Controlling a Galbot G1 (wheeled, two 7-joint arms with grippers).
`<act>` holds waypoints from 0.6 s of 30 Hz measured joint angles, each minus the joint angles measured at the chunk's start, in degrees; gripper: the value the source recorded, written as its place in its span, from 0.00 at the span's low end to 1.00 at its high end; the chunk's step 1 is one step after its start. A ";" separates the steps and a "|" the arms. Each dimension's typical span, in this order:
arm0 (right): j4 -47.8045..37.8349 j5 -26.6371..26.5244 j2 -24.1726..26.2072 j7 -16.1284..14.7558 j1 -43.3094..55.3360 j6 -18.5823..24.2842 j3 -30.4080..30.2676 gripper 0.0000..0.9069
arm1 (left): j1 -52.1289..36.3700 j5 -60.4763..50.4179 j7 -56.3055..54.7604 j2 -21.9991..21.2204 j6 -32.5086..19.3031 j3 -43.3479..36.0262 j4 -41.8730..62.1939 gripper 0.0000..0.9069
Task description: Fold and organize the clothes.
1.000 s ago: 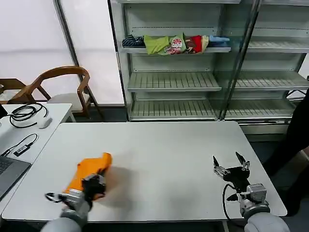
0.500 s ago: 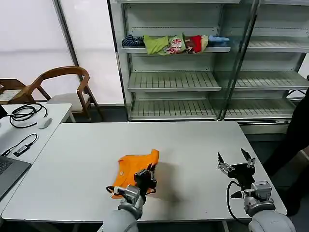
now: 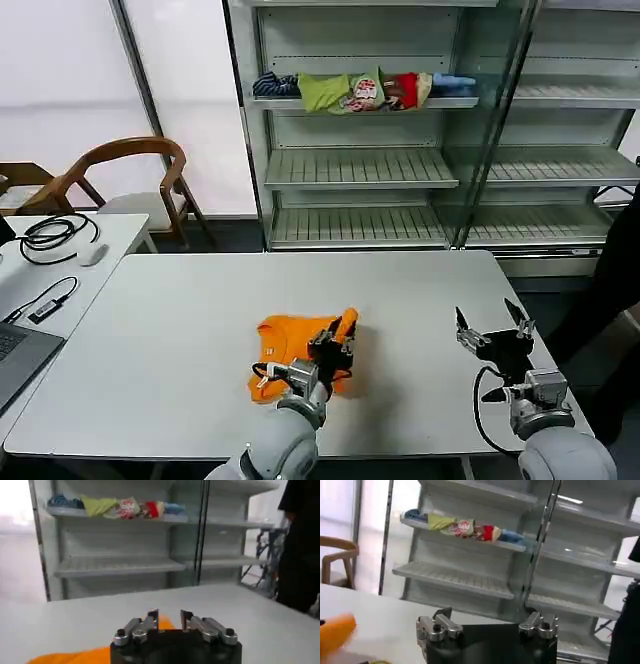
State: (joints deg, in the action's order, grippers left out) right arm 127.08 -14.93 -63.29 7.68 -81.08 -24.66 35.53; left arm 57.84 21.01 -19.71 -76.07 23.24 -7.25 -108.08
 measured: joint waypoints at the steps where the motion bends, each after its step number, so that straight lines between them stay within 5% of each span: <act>1: -0.07 0.01 0.03 -0.04 0.09 0.02 0.04 1.00 | -0.27 0.51 0.43 -0.16 -0.36 -0.14 0.03 1.00; 10: -1.01 0.76 -0.56 -0.54 0.76 0.81 0.08 1.00 | -2.38 2.61 3.96 0.21 -3.59 1.92 -1.28 1.00; 18: -3.76 2.40 -2.22 -0.73 2.65 3.49 -1.60 1.00 | -0.44 -1.35 11.48 6.28 -9.94 13.42 -0.52 1.00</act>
State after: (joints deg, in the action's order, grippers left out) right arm 123.32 -12.53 -65.51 6.96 -78.42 -21.17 33.93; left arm 57.41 19.65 -8.24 -69.79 13.30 6.17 -108.60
